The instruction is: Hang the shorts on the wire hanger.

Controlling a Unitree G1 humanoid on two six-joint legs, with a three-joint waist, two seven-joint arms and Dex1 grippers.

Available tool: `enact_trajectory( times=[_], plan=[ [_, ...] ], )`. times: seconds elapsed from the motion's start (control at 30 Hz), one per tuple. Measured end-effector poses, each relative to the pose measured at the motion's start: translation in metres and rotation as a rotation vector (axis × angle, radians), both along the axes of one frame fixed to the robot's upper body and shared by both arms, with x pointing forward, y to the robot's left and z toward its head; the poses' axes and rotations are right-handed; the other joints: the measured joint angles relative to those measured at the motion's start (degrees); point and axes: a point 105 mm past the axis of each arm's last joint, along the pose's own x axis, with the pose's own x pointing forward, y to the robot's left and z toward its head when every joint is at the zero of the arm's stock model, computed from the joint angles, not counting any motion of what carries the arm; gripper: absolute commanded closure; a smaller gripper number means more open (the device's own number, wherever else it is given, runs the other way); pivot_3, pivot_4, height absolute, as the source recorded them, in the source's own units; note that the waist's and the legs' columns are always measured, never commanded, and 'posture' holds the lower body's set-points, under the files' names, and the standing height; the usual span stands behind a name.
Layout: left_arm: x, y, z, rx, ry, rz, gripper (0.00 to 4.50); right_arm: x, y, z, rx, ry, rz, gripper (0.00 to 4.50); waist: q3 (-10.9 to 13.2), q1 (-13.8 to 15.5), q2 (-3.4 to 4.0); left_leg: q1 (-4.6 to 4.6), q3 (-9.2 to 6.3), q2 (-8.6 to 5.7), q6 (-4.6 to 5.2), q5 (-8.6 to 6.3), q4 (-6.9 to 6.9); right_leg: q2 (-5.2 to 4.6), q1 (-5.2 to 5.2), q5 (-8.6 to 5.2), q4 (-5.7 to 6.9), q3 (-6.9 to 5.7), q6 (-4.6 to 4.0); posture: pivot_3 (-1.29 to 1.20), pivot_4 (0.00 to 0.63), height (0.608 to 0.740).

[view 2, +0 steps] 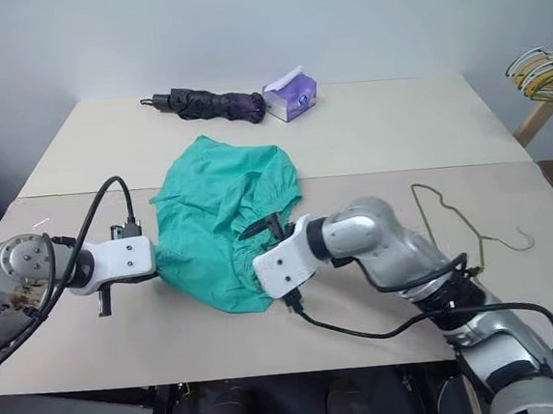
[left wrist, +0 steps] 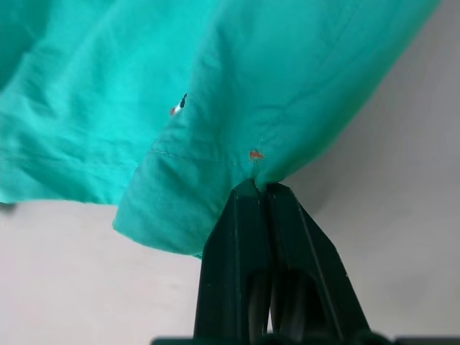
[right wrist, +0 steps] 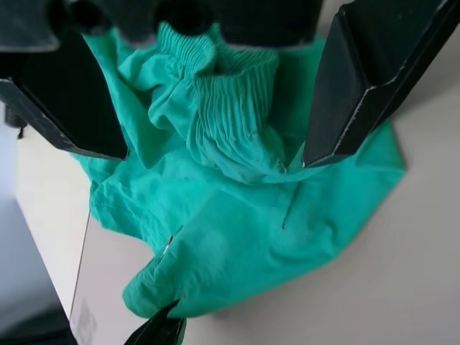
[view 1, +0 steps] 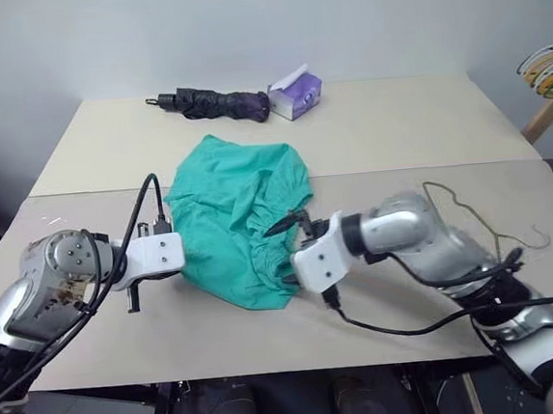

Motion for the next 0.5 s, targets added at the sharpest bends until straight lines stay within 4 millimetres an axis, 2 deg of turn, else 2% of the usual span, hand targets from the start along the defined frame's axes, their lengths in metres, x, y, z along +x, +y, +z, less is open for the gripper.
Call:
enact_trajectory(
  times=[0.13,0.27,0.37,0.5],
  plan=[
    [-0.001,-0.001,0.001,-0.005,-0.003,0.0,4.46,0.013,-0.001,-0.009,-0.055,-0.095,-0.017,0.0,0.1,0.0,-0.01,0.02,0.0,0.0,-0.02,0.01,0.01,0.0,0.02,0.01,0.01,0.0,-0.01,0.03,0.137,0.74],
    [-0.001,-0.001,0.003,-0.01,-0.008,0.007,4.46,0.021,-0.002,-0.007,-0.087,-0.174,-0.011,0.0,0.2,-0.1,-0.01,0.03,0.0,0.0,-0.02,0.01,0.0,0.01,0.01,0.01,0.01,0.0,-0.02,0.03,0.137,0.74],
    [-0.001,-0.002,0.004,-0.012,-0.011,0.005,4.5,0.022,-0.002,-0.01,-0.095,-0.189,0.004,0.61,0.2,-0.2,-0.01,0.03,0.0,0.01,-0.02,0.01,-0.01,0.01,0.01,0.01,0.01,0.0,-0.02,0.03,0.136,0.74],
    [-0.002,-0.001,0.003,-0.011,-0.009,0.006,4.5,0.019,0.002,-0.01,-0.088,-0.195,0.027,1.95,0.2,-0.2,-0.01,0.04,0.0,0.01,-0.02,0.01,0.0,0.01,0.02,0.01,0.02,0.0,-0.02,0.03,0.137,0.74]
  ],
)
